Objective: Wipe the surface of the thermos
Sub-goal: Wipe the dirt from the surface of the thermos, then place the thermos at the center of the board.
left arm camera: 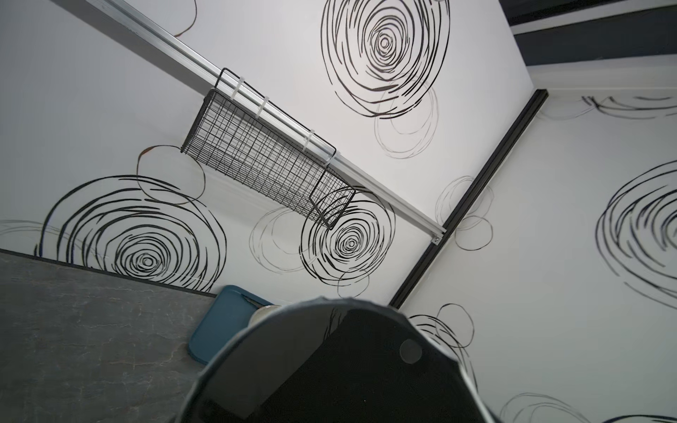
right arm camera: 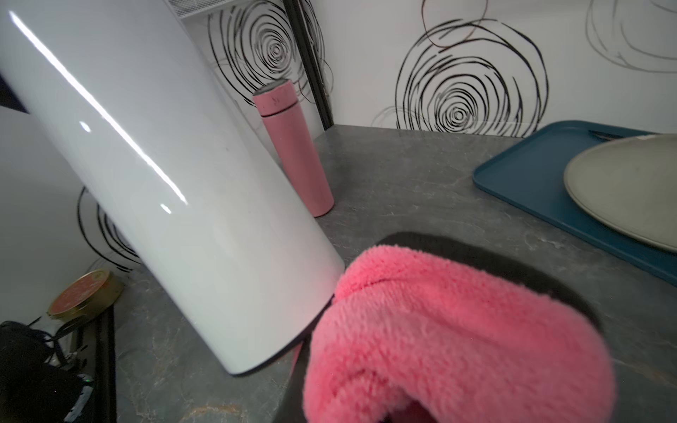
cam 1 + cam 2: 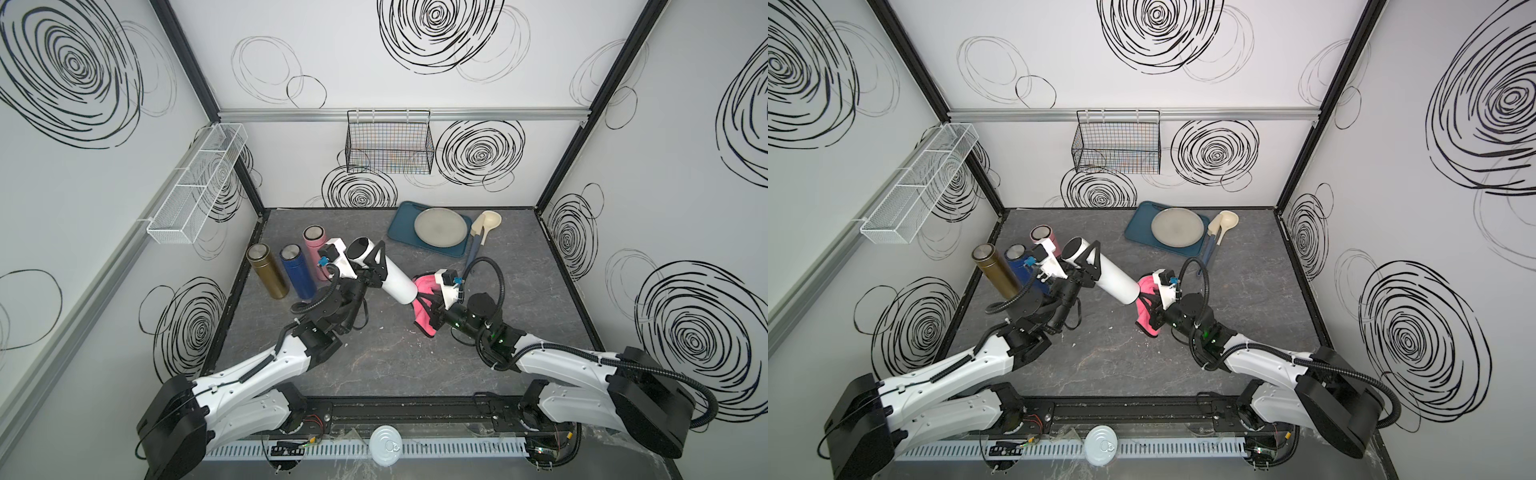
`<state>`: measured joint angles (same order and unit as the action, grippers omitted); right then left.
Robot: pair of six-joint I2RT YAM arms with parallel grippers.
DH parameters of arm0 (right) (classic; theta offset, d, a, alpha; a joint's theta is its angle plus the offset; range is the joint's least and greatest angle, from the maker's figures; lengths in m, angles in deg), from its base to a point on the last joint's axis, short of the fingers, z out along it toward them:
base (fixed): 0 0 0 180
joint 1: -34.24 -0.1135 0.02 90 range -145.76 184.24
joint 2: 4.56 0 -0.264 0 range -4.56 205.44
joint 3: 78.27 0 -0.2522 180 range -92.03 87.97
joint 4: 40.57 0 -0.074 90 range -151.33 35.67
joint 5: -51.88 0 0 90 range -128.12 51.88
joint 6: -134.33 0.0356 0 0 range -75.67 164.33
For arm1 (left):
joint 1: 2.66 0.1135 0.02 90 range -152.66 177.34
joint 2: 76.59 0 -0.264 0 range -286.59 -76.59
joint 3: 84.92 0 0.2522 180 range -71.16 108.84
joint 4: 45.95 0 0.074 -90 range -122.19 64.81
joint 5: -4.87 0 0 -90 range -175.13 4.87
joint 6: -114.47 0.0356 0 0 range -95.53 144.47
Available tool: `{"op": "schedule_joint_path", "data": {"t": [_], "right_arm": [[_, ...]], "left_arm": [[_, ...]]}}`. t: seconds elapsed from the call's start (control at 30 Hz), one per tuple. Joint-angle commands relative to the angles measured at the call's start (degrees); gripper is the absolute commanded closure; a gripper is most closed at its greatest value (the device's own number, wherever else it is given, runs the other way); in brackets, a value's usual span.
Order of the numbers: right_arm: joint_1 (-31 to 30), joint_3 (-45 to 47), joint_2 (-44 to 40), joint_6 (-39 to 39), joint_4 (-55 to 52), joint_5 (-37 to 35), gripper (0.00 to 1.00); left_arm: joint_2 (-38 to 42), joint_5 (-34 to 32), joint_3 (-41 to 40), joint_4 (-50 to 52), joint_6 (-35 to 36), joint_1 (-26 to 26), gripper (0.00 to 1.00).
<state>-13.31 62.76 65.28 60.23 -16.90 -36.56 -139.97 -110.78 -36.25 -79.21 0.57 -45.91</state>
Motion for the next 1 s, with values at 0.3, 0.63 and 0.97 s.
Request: {"op": "schedule_joint_path", "data": {"t": [0.3,0.63,0.97], "right_arm": [[2.29,-7.09,6.13,5.33,-15.31,-18.46,1.00],[11.24,-1.78,-4.76,10.81,-23.87,-24.67,1.00],[28.67,3.67,-21.84,20.67,-39.15,-28.68,0.99]], "left_arm": [[-25.26,-0.04,4.64,-23.57,16.46,12.62,1.00],[-36.11,-2.43,13.71,-21.34,19.56,17.94,1.00],[-46.40,-4.29,18.69,-25.66,22.13,21.35,1.00]]}}
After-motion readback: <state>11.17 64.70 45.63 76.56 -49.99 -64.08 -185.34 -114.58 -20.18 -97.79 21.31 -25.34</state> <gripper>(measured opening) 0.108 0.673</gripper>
